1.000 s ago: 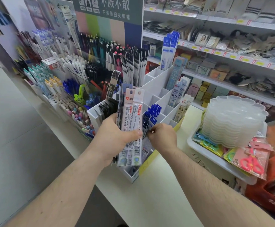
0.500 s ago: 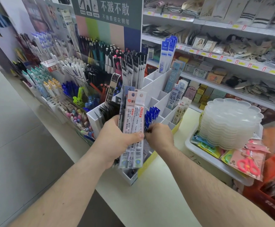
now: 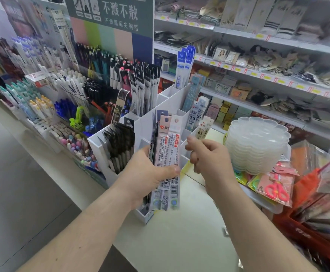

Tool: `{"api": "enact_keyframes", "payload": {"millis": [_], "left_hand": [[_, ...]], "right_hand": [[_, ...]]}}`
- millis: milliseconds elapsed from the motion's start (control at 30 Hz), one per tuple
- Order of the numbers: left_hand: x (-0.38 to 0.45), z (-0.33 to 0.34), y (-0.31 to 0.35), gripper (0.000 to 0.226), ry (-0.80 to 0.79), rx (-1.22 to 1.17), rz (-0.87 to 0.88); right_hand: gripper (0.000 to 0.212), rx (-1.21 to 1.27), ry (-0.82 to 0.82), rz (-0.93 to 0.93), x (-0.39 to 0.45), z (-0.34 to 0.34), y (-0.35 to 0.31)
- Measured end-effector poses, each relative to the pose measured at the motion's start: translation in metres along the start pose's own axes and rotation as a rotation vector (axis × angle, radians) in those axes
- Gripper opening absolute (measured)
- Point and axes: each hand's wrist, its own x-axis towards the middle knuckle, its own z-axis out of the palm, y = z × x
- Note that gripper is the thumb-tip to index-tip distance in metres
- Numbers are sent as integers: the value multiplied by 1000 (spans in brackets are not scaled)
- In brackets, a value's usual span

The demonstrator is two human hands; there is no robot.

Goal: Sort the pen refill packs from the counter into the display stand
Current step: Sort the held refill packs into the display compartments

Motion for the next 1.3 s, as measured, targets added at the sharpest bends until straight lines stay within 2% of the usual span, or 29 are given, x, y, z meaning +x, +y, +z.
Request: {"api": "enact_keyframes", "payload": {"millis": [100, 200, 333, 433, 467, 567, 667, 700, 767, 833, 867, 1033, 1133, 1300], "left_hand": [[3, 12, -6, 50, -96, 4, -9], [3, 21, -9, 47, -217, -25, -51], [3, 25, -9, 36, -296, -160, -153], [4, 29, -13, 35, -268, -206, -207], [5, 31, -16, 42, -251, -193, -207], [8, 35, -19, 83, -197, -139, -186], [10, 39, -20, 102, -146, -127, -144], [9, 40, -19, 100, -149, -114, -130], [9, 43, -18, 78, -192, -97, -99], [9, 45, -18, 55, -206, -96, -74], [9, 46, -18, 52, -204, -104, -62], [9, 49, -16, 64, -252, -141, -42], [9, 51, -17, 65, -344, -147, -56], [12, 51, -14, 62, -364, -146, -76]], "right_hand": [[25, -59, -154, -21, -27, -4, -7], [5, -86, -140, 20, -32, -12, -1], [15, 63, -155, 92, -37, -28, 3], [18, 182, -121, 144, -39, -36, 6], [19, 214, -109, 150, -39, -38, 8], [23, 287, -87, 140, -40, -44, 10], [19, 301, -88, 89, -42, -48, 15], [15, 310, -88, 79, -42, -50, 18], [8, 353, -91, 87, -43, -51, 21], [15, 404, -90, 97, -44, -51, 24], [18, 419, -77, 94, -45, -50, 24], [23, 434, -5, 23, -44, -44, 30], [27, 427, -6, 4, -43, -43, 33], [32, 385, 19, 39, -41, -46, 35]]}}
